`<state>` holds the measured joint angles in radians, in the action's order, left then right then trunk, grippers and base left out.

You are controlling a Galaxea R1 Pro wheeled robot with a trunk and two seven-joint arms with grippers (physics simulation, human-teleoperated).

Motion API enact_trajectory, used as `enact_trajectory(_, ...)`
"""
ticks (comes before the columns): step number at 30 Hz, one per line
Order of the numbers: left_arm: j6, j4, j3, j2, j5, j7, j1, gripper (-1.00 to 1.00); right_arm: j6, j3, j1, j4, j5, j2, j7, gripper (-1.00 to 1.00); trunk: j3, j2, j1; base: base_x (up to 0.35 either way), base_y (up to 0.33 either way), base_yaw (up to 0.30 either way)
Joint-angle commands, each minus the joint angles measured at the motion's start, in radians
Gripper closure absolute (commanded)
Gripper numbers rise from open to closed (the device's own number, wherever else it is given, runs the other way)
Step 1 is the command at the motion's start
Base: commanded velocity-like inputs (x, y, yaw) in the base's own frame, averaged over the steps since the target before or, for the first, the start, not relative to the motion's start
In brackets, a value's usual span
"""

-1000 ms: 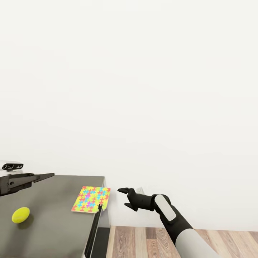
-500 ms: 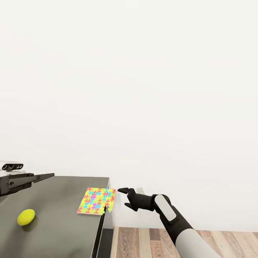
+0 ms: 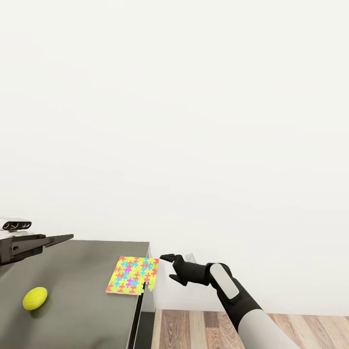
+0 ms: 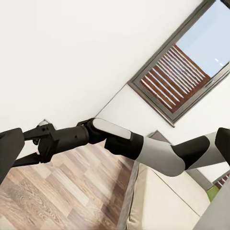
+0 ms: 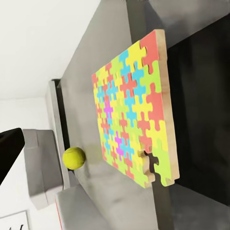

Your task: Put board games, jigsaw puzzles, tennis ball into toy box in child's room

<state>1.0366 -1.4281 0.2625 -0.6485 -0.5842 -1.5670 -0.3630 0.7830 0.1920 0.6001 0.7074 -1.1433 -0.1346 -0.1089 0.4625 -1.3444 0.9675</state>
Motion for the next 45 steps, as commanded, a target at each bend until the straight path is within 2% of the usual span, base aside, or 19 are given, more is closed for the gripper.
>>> enact_trajectory(1, 0.011, 0.000, 0.000, 0.000, 0.000, -0.004, -0.001, -1.00, 0.002, -0.001, 0.001, 0.000, 0.006, 0.001, -0.006, -1.00, 0.001, -0.001, 0.000, 0.005, 0.004, 0.000)
enact_trajectory(22, 0.011, 0.003, 0.011, 0.000, -0.001, -0.004, 0.000, -1.00, -0.004, -0.010, 0.000, 0.000, 0.010, 0.007, -0.035, -1.00, 0.001, -0.001, 0.000, 0.000, 0.000, 0.000)
enact_trajectory(29, 0.011, 0.003, 0.019, 0.000, -0.002, -0.004, 0.000, -1.00, -0.005, -0.009, 0.000, 0.000, 0.008, 0.007, -0.037, -1.00, 0.023, -0.050, 0.027, 0.000, 0.000, 0.000)
enact_trajectory(45, 0.011, 0.003, 0.020, 0.000, -0.002, -0.004, 0.000, -1.00, -0.005, -0.009, 0.000, 0.000, 0.007, 0.007, -0.039, -1.00, 0.023, -0.050, 0.027, 0.000, 0.000, 0.000)
